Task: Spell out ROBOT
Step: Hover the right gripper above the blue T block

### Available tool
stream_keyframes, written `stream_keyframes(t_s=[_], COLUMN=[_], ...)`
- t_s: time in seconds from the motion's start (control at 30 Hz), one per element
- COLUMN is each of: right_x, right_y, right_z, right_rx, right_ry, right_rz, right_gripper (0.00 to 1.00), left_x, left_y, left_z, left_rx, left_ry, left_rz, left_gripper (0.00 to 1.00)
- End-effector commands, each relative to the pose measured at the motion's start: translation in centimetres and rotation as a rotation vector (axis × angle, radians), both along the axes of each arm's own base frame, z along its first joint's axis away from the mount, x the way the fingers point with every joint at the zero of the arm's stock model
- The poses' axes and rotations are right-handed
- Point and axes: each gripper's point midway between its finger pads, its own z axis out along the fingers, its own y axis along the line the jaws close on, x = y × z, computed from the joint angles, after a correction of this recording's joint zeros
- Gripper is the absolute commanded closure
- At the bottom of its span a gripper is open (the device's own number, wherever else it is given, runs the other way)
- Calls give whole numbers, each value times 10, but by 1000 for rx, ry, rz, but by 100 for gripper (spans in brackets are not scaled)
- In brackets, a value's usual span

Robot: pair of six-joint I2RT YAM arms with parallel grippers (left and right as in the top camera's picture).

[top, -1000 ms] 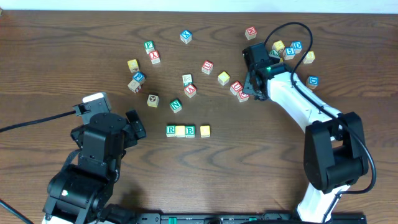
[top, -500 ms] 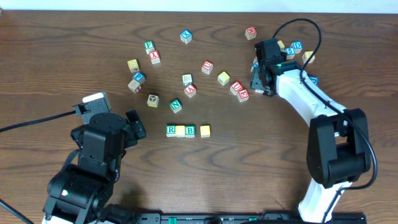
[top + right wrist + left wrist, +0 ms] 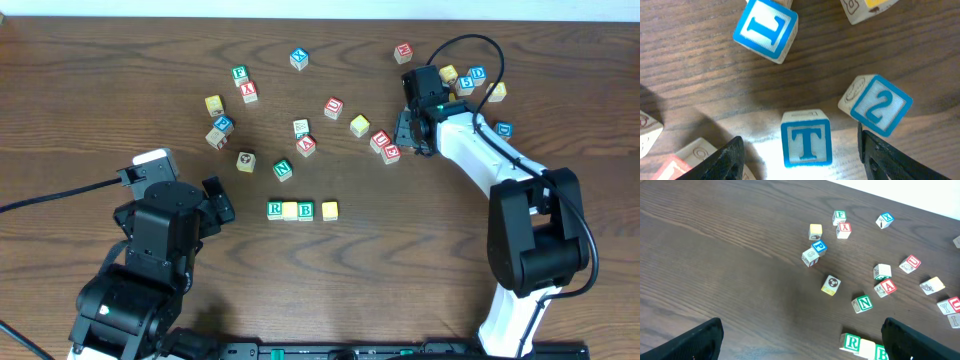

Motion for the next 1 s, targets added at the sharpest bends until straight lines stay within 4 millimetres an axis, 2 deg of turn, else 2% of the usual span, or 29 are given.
stream_keyframes(t_s=[0.0,0.43,0.57,0.73,0.97], right_x=[2,6,6,6,7], right_y=[3,-3,-6,-6,-9], right_z=[-13,-15,-14,-14,-13], right_rx=[-9,-39,-55,-59,-76], right_ry=[17,6,1,0,-5], right_rz=[10,4,-3,-5,-12], right_gripper=[33,36,41,54,55], left_x=[1,1,1,1,1], left_y=[3,3,3,3,3], left_z=[10,10,10,10,10], left_rx=[11,11,11,11,11], left_ry=[-22,-22,-22,-22,-22], left_rz=[7,7,7,7,7], left_gripper=[1,1,1,1,1])
